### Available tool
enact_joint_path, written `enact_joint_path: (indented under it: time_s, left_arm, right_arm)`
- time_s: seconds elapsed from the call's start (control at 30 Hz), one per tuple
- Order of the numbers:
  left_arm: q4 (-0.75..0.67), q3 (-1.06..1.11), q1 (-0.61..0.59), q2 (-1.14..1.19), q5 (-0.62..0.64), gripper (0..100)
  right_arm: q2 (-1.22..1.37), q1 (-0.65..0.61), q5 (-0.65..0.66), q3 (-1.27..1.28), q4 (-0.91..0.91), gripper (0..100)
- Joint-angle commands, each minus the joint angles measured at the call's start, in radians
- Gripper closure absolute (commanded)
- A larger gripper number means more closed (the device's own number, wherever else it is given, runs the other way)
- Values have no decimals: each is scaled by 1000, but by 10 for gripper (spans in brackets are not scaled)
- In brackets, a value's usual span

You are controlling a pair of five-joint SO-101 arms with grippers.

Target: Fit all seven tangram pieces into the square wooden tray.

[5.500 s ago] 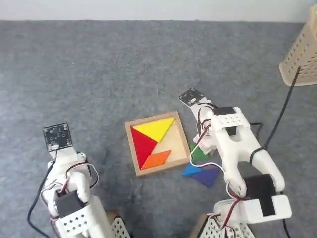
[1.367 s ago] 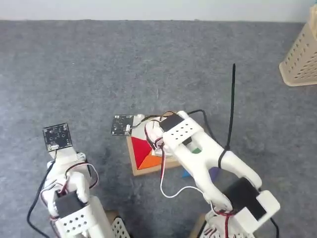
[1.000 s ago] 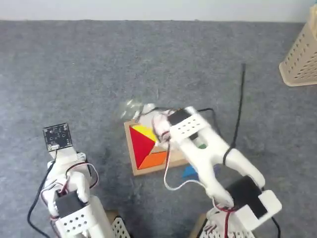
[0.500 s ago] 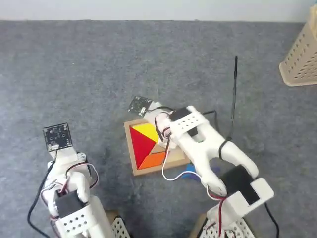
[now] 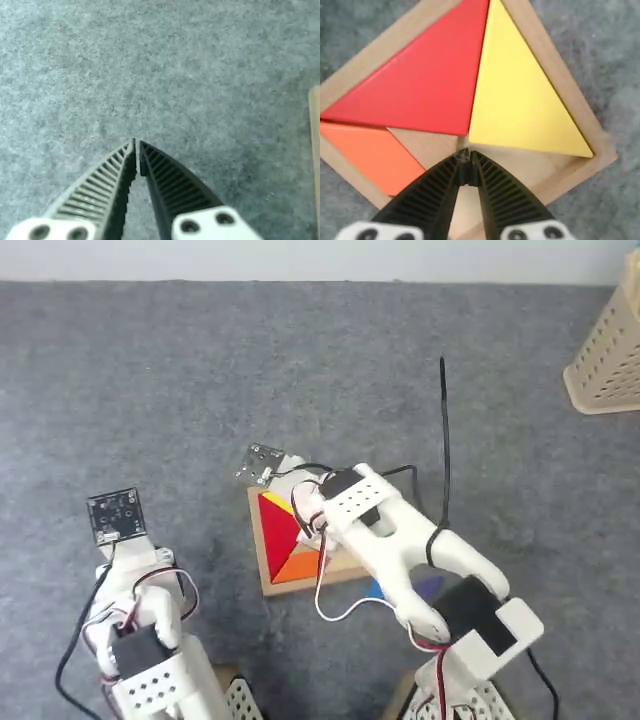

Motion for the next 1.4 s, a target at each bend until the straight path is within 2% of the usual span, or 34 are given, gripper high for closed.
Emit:
enact_joint_path:
  time_s: [0.0,0.37,0.6,0.9,1.17,1.37]
  left_arm:
    - [6,-10,3,-8,14,987]
    - [6,-10,3,-8,14,987]
    - [6,-10,3,-8,14,987]
    - [6,-10,3,-8,14,987]
    - [6,-10,3,-8,14,987]
    - [6,-10,3,-8,14,987]
  right_arm:
    - [-48,8,-17,-26,-12,991]
    - [-294,30,-18,11,156,991]
    - [-278,-58,-17,210,25,991]
    - [-231,-64,-66,204,-31,991]
    - [-163,-154,-68,204,-65,991]
    - [-193,-159,-68,204,-62,991]
